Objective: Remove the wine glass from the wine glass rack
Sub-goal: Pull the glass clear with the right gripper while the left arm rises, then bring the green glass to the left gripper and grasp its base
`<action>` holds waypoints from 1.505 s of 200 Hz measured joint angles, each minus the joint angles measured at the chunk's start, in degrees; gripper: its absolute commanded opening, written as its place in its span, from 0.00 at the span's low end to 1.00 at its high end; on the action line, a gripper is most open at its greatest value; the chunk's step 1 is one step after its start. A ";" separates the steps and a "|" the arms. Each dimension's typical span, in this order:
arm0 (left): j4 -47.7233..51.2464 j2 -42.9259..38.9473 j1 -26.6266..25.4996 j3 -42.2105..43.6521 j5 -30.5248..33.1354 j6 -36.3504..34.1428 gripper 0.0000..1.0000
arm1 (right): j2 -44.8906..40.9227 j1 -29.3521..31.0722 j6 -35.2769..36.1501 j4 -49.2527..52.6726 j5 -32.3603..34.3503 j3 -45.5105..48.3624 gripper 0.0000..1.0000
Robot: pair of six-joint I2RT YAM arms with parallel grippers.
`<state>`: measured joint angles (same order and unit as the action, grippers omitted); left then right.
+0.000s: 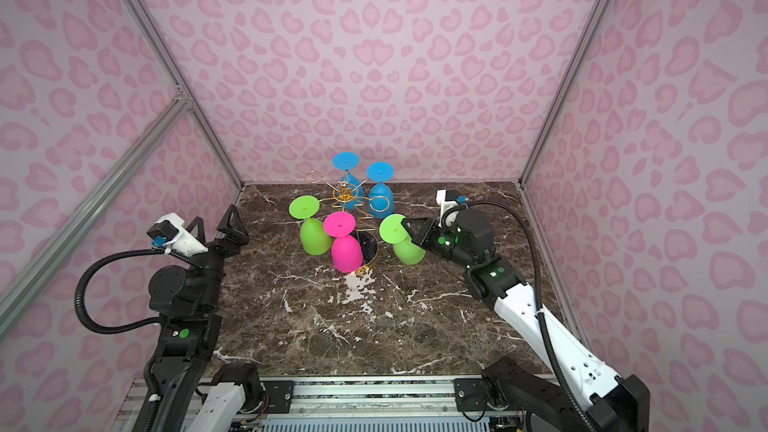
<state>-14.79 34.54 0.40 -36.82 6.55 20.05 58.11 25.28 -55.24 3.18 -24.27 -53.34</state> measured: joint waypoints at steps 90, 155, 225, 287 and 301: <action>11.34 6.84 0.00 -15.21 -17.62 5.64 0.94 | -4.11 -14.56 8.48 5.25 -1.01 -7.48 0.00; 10.99 20.68 -1.25 -32.63 -51.47 12.83 0.78 | 0.85 -13.97 17.86 4.07 -8.74 -18.29 0.00; 11.41 33.77 -10.86 -43.32 -70.75 16.50 0.71 | 6.86 -1.68 27.19 3.61 -10.67 -28.81 0.00; 11.19 37.35 -14.80 -45.83 -75.49 16.92 0.67 | 13.29 7.17 30.27 3.96 -11.82 -35.93 0.00; 11.08 37.62 -15.21 -46.05 -76.63 16.90 0.67 | 14.47 8.22 30.38 3.96 -11.74 -36.52 0.00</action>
<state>-3.70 72.16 -14.81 -82.87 -70.08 36.95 72.58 33.50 -24.86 7.14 -36.01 -89.86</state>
